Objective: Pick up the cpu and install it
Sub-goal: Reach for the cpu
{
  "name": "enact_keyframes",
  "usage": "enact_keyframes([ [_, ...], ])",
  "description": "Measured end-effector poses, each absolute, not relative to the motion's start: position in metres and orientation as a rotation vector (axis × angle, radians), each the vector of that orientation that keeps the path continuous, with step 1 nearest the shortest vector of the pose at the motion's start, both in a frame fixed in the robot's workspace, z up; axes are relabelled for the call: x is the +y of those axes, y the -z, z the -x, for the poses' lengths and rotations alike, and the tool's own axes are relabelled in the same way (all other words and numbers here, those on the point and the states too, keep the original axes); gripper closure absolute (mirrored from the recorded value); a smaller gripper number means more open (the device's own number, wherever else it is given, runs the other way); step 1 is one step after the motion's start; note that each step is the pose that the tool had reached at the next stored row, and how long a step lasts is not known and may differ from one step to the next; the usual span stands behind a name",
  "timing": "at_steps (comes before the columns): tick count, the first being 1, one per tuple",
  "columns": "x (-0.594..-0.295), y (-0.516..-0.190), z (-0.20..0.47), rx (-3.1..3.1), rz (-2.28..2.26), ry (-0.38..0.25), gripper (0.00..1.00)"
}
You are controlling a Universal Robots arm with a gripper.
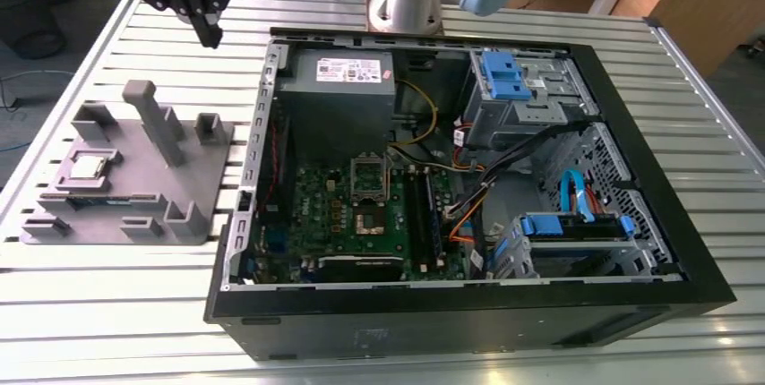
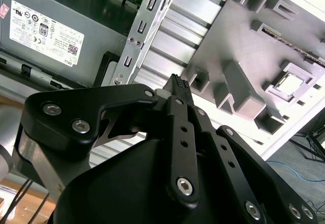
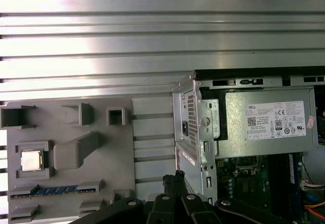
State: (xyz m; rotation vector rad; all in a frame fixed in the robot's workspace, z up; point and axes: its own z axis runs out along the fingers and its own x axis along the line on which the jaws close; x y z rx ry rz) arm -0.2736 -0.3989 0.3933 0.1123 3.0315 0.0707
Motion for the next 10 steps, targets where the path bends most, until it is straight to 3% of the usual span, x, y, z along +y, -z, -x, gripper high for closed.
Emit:
enact_keyframes([
  [10,-0.3989,-0.3932,0.2762,3.031,-0.112,-0.071,0.89],
])
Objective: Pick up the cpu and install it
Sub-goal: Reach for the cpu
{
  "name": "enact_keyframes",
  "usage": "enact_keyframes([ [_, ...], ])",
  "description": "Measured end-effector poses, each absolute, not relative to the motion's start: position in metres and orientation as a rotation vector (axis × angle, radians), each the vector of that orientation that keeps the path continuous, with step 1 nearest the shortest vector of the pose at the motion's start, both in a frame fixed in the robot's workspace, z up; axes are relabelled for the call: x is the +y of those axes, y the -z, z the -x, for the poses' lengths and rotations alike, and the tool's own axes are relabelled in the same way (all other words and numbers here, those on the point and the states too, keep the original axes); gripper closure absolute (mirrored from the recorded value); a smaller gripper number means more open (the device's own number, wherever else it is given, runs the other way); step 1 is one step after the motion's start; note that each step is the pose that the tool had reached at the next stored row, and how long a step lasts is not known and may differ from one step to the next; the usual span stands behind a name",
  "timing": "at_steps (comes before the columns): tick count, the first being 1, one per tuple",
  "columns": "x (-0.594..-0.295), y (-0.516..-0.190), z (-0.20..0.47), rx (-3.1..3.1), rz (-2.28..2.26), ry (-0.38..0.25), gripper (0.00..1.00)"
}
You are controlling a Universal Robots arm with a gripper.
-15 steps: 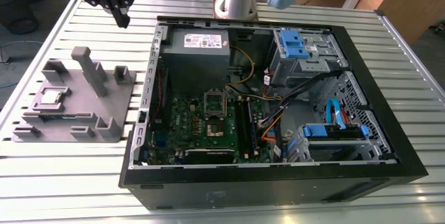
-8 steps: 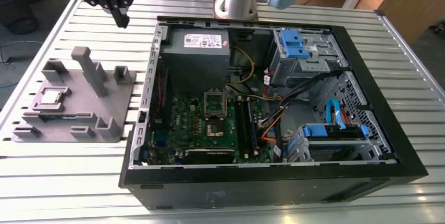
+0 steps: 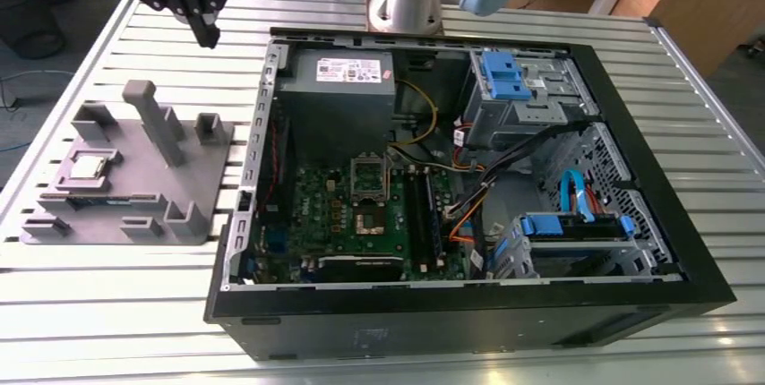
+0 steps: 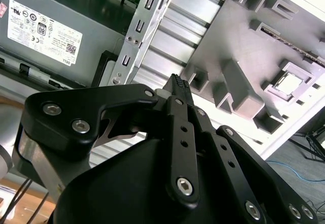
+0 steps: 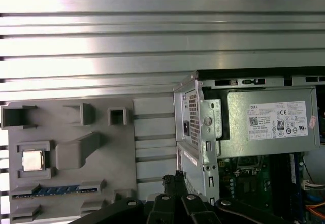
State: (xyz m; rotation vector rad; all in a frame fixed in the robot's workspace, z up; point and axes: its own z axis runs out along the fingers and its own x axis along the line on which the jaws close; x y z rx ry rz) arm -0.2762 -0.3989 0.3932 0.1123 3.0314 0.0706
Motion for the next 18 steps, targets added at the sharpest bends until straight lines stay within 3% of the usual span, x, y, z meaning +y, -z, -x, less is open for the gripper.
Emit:
enact_keyframes([
  [18,-0.399,-0.392,0.312,3.026,-0.112,-0.071,0.89],
])
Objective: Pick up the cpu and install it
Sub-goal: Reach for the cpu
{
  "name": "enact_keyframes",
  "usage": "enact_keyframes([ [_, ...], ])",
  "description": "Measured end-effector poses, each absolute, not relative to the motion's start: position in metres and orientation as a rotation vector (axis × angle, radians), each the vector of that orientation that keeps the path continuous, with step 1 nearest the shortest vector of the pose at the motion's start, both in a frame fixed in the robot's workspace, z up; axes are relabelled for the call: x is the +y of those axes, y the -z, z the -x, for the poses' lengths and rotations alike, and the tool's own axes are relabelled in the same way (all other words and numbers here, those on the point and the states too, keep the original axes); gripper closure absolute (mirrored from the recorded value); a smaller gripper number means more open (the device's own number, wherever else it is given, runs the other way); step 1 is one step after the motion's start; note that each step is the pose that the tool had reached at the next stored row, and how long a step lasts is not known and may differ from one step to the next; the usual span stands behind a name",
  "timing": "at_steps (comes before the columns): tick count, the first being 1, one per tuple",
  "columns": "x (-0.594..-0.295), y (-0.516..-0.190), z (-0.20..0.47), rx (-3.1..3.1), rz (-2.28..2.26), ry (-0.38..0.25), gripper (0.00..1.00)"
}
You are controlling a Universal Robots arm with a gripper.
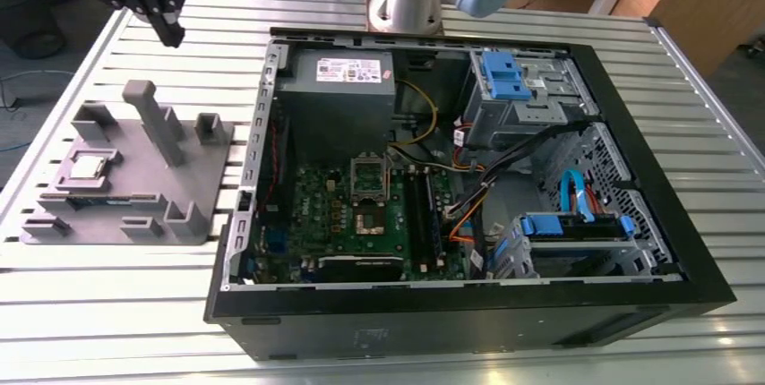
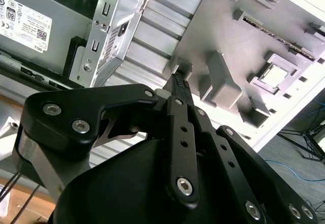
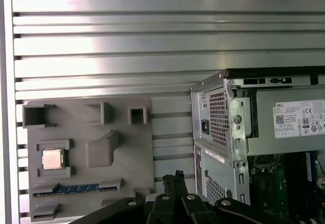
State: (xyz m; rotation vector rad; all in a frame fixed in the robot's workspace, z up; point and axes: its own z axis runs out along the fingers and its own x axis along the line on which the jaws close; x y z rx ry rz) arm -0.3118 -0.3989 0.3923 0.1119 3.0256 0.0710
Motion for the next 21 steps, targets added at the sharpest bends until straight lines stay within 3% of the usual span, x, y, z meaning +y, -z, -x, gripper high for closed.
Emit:
enact_keyframes([
  [21,-0.399,-0.391,0.336,3.056,-0.114,-0.07,0.89],
])
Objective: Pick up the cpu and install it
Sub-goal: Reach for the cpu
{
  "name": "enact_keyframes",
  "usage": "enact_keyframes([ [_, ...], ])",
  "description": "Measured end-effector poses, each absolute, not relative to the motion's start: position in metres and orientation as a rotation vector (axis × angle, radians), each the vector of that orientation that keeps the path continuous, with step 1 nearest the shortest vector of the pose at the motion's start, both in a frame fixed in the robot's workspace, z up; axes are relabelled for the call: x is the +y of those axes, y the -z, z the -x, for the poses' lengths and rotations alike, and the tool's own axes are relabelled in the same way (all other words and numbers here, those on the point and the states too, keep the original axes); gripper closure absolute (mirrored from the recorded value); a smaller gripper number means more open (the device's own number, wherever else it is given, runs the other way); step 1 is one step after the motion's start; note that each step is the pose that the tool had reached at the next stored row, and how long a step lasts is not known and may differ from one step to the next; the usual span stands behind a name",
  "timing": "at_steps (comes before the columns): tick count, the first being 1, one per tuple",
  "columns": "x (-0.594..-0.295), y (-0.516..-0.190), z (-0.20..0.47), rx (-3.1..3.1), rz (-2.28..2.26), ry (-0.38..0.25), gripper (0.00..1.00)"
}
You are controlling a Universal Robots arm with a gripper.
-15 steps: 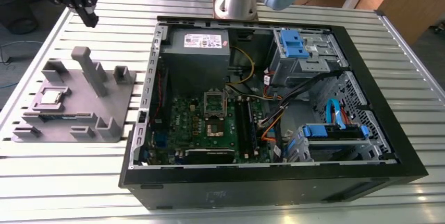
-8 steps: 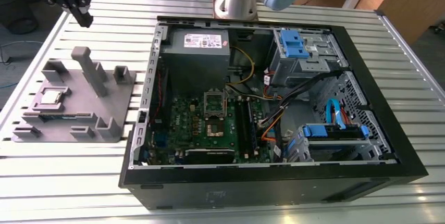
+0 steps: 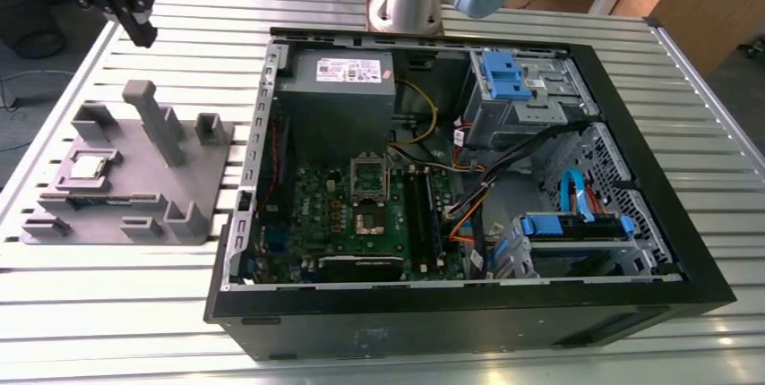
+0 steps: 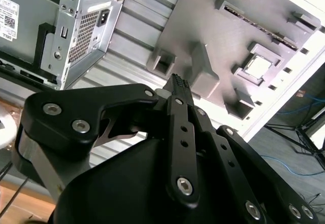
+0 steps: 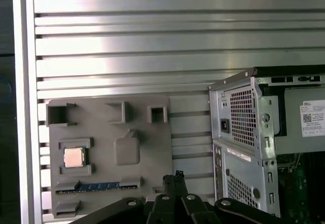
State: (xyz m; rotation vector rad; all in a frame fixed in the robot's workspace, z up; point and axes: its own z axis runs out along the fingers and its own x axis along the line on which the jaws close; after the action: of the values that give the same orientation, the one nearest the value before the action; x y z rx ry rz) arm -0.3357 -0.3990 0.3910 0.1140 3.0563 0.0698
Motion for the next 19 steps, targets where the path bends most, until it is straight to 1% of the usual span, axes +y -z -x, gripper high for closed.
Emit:
enact_keyframes([
  [10,-0.3989,-0.3892,0.3347,3.256,-0.128,-0.062,0.89],
  [19,-0.399,-0.3892,0.335,3.256,-0.128,-0.062,0.89],
])
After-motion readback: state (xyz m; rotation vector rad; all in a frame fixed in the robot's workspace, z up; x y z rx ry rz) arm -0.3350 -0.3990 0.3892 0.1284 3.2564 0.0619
